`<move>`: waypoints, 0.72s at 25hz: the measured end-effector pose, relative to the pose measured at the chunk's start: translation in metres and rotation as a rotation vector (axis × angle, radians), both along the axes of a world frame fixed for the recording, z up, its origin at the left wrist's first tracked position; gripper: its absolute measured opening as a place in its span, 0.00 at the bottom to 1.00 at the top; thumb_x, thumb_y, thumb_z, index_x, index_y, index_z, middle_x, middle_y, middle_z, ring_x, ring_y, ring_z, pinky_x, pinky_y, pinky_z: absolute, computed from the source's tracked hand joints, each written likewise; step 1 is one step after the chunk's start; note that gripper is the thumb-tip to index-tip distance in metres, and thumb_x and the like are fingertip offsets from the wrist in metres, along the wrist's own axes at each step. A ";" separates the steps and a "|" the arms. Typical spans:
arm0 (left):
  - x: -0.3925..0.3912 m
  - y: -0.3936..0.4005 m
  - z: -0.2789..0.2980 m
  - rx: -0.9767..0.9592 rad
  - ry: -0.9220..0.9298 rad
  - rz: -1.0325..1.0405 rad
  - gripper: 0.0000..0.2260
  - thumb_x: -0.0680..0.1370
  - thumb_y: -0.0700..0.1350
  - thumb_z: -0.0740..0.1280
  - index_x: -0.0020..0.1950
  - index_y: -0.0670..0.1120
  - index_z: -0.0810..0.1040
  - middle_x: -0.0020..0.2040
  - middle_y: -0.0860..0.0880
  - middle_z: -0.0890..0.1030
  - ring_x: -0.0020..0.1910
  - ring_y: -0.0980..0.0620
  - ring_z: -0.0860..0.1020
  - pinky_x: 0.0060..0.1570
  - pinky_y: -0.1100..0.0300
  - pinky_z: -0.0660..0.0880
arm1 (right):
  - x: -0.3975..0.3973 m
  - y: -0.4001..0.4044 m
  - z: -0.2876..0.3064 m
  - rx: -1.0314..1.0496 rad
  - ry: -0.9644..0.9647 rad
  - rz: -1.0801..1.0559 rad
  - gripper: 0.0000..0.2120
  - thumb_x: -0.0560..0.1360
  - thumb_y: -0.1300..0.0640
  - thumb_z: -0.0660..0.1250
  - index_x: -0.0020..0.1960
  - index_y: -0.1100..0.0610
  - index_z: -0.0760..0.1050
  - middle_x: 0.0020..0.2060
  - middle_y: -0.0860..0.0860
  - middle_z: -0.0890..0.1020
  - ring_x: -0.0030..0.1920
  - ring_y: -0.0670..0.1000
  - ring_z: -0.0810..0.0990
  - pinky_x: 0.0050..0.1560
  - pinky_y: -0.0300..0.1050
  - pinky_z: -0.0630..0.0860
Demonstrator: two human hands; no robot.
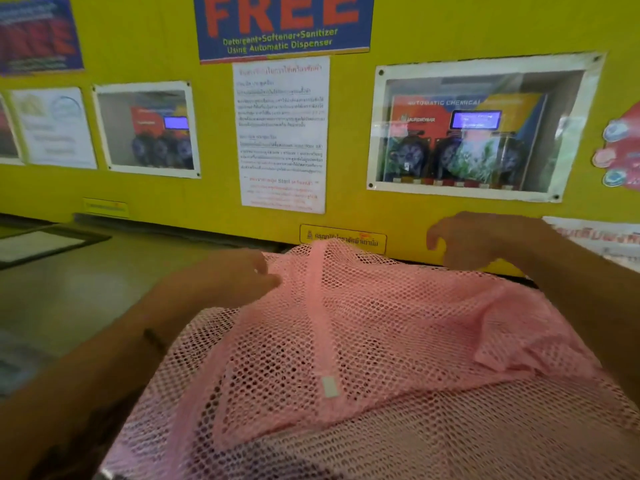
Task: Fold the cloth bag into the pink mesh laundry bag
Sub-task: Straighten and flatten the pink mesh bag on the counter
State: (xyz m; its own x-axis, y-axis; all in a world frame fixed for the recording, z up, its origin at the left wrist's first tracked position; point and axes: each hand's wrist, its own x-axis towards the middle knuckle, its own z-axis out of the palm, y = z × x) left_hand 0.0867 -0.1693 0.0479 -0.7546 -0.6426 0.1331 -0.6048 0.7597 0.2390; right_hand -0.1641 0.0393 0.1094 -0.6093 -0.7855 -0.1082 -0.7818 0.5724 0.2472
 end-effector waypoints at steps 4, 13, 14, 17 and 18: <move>0.008 0.028 -0.015 0.087 -0.169 -0.019 0.24 0.75 0.56 0.66 0.70 0.54 0.70 0.68 0.49 0.74 0.62 0.48 0.74 0.61 0.54 0.71 | 0.042 -0.057 -0.009 -0.226 -0.151 0.233 0.22 0.72 0.57 0.61 0.66 0.49 0.72 0.54 0.49 0.73 0.56 0.54 0.74 0.49 0.47 0.73; 0.035 0.053 -0.020 -0.004 0.021 0.016 0.23 0.75 0.58 0.64 0.68 0.54 0.68 0.66 0.49 0.73 0.61 0.48 0.73 0.60 0.52 0.71 | 0.074 -0.198 -0.042 -0.324 -0.096 0.421 0.18 0.75 0.64 0.59 0.61 0.52 0.76 0.60 0.53 0.77 0.57 0.56 0.75 0.51 0.48 0.74; 0.040 0.053 -0.025 0.017 -0.021 0.013 0.24 0.75 0.58 0.64 0.69 0.54 0.67 0.67 0.49 0.72 0.63 0.48 0.72 0.61 0.51 0.71 | 0.072 -0.207 -0.045 -0.211 -0.090 0.387 0.15 0.75 0.63 0.59 0.58 0.54 0.78 0.56 0.53 0.78 0.54 0.56 0.77 0.50 0.48 0.75; 0.048 0.043 -0.033 0.039 0.055 -0.051 0.22 0.75 0.49 0.66 0.68 0.55 0.68 0.66 0.49 0.75 0.61 0.49 0.74 0.60 0.53 0.72 | 0.065 -0.219 -0.037 0.046 -0.093 0.241 0.11 0.68 0.59 0.60 0.44 0.60 0.81 0.40 0.56 0.82 0.34 0.54 0.78 0.36 0.46 0.75; 0.050 0.041 -0.035 0.023 0.097 -0.084 0.21 0.75 0.45 0.66 0.67 0.56 0.70 0.64 0.50 0.76 0.59 0.49 0.75 0.59 0.53 0.73 | 0.064 -0.219 -0.034 0.095 -0.093 0.221 0.17 0.65 0.58 0.60 0.48 0.60 0.82 0.44 0.57 0.84 0.35 0.54 0.80 0.35 0.45 0.76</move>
